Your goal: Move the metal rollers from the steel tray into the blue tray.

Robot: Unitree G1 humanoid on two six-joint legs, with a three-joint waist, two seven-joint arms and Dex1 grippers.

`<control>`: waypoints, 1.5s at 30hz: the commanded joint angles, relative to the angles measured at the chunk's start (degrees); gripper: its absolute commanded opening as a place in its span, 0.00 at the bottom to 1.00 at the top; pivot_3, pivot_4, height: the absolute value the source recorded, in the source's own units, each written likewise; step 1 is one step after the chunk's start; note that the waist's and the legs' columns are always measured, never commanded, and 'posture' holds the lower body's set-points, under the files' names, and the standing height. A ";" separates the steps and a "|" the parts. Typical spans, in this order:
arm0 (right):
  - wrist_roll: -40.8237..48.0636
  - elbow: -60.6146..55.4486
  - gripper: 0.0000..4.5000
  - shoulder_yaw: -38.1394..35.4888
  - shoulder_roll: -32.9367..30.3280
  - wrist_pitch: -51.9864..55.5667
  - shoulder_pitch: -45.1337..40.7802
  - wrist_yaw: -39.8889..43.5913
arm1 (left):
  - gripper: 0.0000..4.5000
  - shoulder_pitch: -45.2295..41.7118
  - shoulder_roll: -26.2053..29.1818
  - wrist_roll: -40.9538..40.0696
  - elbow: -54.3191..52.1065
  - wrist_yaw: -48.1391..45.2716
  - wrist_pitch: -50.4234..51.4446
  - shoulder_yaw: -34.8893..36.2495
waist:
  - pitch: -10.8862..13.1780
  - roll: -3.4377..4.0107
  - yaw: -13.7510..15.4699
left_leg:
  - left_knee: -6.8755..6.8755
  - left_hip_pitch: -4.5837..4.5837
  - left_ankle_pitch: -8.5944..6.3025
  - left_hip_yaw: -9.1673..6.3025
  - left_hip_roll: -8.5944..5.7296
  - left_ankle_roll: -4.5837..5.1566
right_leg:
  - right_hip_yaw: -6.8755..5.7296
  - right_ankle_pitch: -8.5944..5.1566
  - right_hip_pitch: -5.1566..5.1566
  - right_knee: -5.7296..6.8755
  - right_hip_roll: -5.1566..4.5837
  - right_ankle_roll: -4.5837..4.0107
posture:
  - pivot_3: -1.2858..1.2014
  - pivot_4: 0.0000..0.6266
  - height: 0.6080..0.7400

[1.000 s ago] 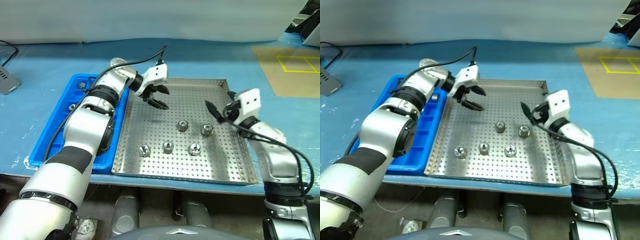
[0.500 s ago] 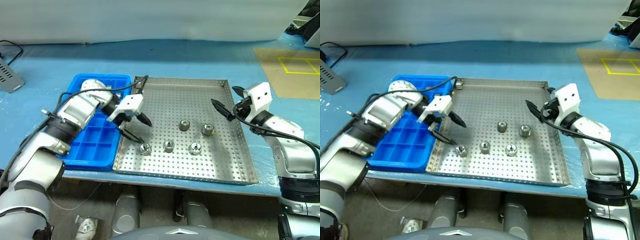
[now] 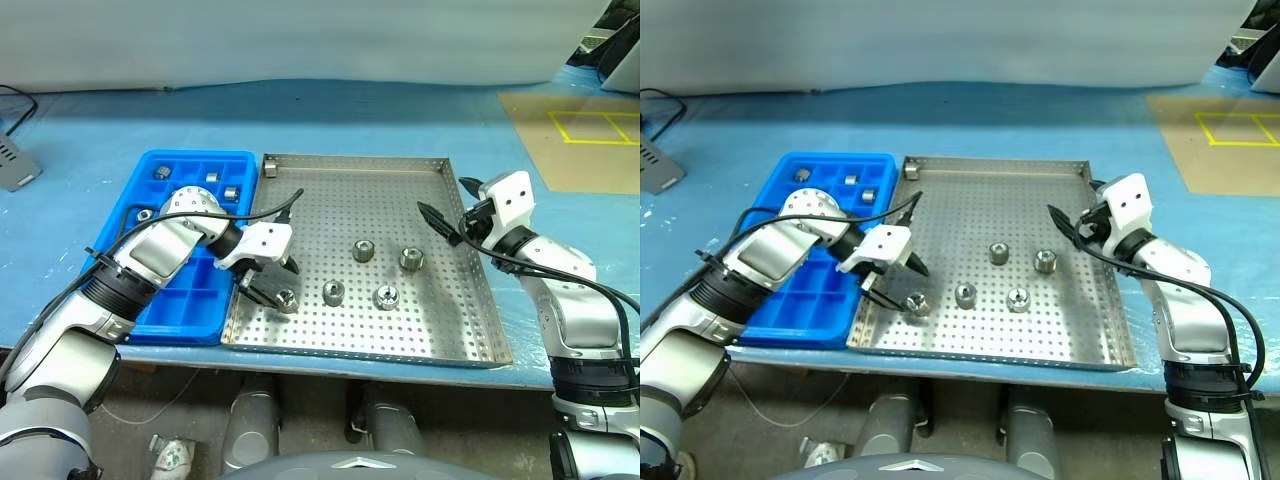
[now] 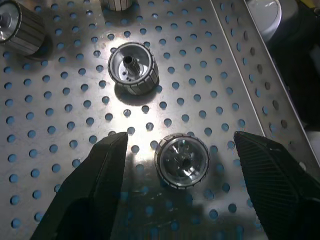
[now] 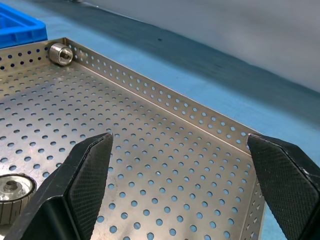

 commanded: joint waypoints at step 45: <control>-2.15 9.15 1.00 9.89 9.53 -5.87 -8.42 1.02 | 0.38 -0.62 -15.93 1.06 7.58 50.28 14.50 32.24 | -0.22 0.31 -0.43 | 0.25 -0.23 0.00 -0.13 0.01 0.05 | -0.08 0.03 -0.09 0.18 0.01 -0.05 | 0.58 0.24 1.00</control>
